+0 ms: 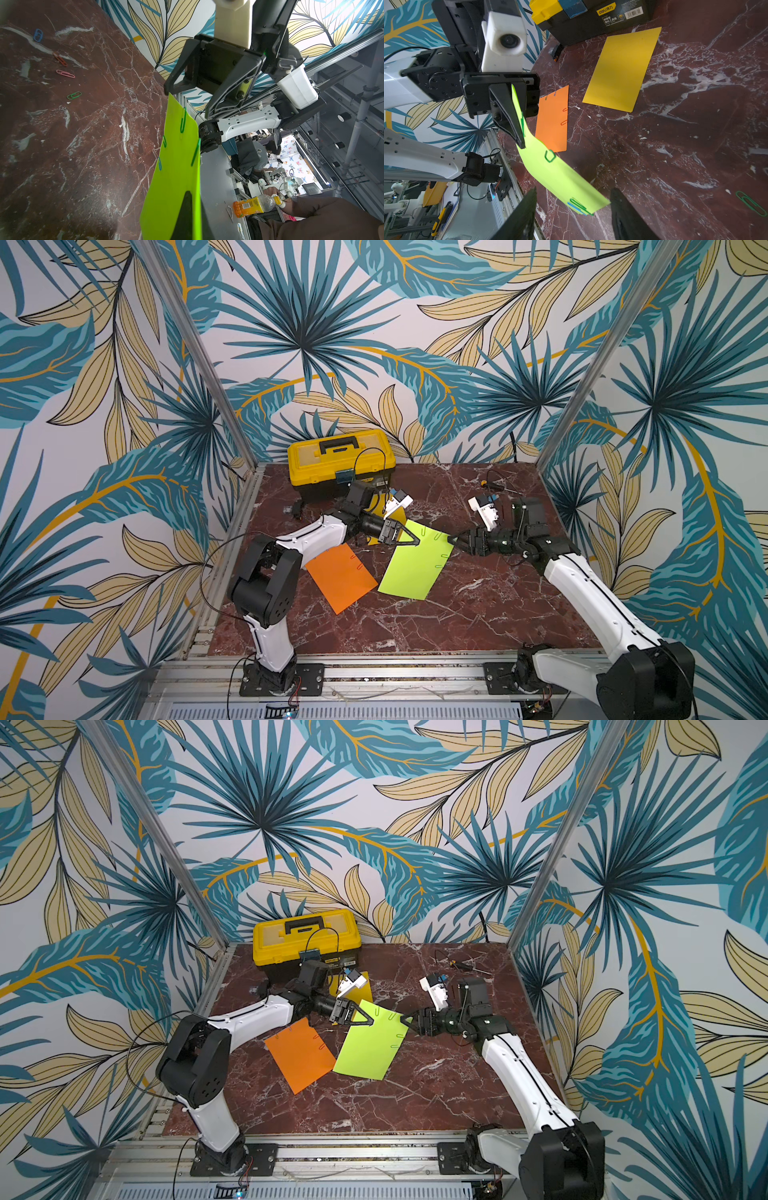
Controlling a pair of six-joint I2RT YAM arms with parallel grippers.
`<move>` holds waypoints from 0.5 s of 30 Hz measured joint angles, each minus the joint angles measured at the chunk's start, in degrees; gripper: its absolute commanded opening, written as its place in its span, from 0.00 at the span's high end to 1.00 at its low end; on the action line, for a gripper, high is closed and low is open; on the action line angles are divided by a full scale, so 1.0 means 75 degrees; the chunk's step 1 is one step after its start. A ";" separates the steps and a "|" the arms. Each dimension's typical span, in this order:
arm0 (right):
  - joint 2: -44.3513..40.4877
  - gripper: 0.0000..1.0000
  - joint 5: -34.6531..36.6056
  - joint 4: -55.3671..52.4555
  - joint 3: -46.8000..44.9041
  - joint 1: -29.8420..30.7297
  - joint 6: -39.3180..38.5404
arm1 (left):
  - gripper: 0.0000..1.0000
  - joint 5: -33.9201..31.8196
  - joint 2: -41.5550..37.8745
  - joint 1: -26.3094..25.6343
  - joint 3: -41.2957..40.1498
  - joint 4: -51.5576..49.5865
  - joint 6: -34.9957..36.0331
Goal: Unclip the paperclips from the documents
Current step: Pick up the document from the center of the board.
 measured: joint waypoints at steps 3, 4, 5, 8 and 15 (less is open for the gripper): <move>0.0003 0.40 0.0017 -0.0315 0.0303 0.0000 -0.0300 | 1.00 -0.0119 -0.0003 -0.0003 -0.0134 0.0000 0.0195; 0.0020 0.40 0.0012 -0.0423 0.0423 0.0003 -0.0408 | 1.00 -0.0163 -0.0003 -0.0003 -0.0184 0.0000 0.0265; 0.0064 0.40 -0.0009 -0.0527 0.0565 0.0003 -0.0525 | 1.00 -0.0210 -0.0006 -0.0003 -0.0224 -0.0020 0.0373; 0.0341 0.39 -0.0073 -0.0734 0.0988 0.0052 -0.0828 | 1.00 -0.0396 -0.0015 -0.0006 -0.0251 -0.0256 0.0810; 0.1253 0.39 -0.0213 -0.1343 0.1877 0.0533 -0.1612 | 1.00 -0.1046 -0.0187 -0.0035 -0.0152 -0.1399 0.2221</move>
